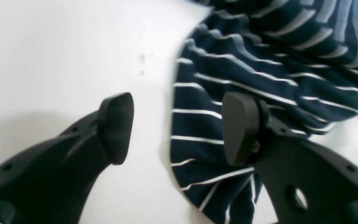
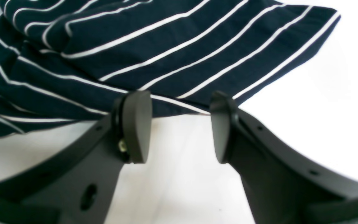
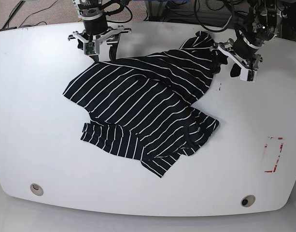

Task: Layout the t-shirt on the table in an organized manner, then fold the t-shirt properly
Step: 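Lower both grippers to the striped shirt's edge and pinch the fabric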

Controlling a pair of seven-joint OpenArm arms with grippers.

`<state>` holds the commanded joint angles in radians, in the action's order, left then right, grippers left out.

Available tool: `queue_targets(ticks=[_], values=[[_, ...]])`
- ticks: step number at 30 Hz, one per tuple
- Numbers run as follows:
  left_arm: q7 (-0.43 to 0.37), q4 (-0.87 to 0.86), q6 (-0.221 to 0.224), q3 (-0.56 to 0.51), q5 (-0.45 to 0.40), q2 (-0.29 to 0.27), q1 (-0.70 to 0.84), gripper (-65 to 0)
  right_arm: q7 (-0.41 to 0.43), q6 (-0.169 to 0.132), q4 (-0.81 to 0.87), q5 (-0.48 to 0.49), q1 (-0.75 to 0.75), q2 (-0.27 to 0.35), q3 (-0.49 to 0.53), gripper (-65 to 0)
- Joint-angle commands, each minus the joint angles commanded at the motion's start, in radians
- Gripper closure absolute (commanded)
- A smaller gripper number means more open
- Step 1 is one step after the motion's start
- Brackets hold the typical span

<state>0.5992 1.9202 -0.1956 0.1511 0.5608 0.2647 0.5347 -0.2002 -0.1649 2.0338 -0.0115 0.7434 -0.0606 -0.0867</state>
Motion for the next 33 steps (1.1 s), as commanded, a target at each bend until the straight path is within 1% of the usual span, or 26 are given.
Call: queue_targets(ticks=[11,19,23,25,28,30,31,33], values=[[-0.002,-0.101,-0.002,-0.038,0.0,0.0,0.0,-42.1,-0.003,0.0,-0.002,0.0,-0.037,0.003,0.0,-29.2],[-0.005,-0.11,-0.003,-0.106,0.0,0.0,-0.005,-42.1,-0.003,0.0,-0.002,-0.005,-0.058,0.005,-0.002,-29.2],[-0.005,-0.112,-0.003,-0.152,0.0,0.0,-0.038,-41.4,-0.005,0.0,-0.003,-0.005,-0.087,0.005,-0.008,-29.3],[-0.005,-0.114,-0.003,-0.167,0.0,0.0,-0.043,-38.7,-0.005,0.0,-0.006,-0.005,-0.1,0.005,-0.009,-29.3],[-0.005,-0.117,0.0,-0.189,0.0,0.0,-0.054,-28.6,-0.005,0.0,-0.014,-0.006,-0.137,0.005,-0.011,-29.5],[-0.002,-0.117,0.002,-0.198,0.0,0.0,-0.069,-23.7,-0.005,0.0,-0.015,-0.006,-0.155,0.006,-0.014,-29.5],[-0.002,-0.117,0.002,-0.207,0.0,0.0,-0.078,-18.5,-0.005,0.0,-0.015,-0.006,-0.17,0.006,-0.026,-29.6],[0.0,-0.118,0.002,-0.212,0.0,0.0,-0.086,-13.3,-0.005,0.0,-0.015,-0.006,-0.199,0.005,-0.04,-29.6]])
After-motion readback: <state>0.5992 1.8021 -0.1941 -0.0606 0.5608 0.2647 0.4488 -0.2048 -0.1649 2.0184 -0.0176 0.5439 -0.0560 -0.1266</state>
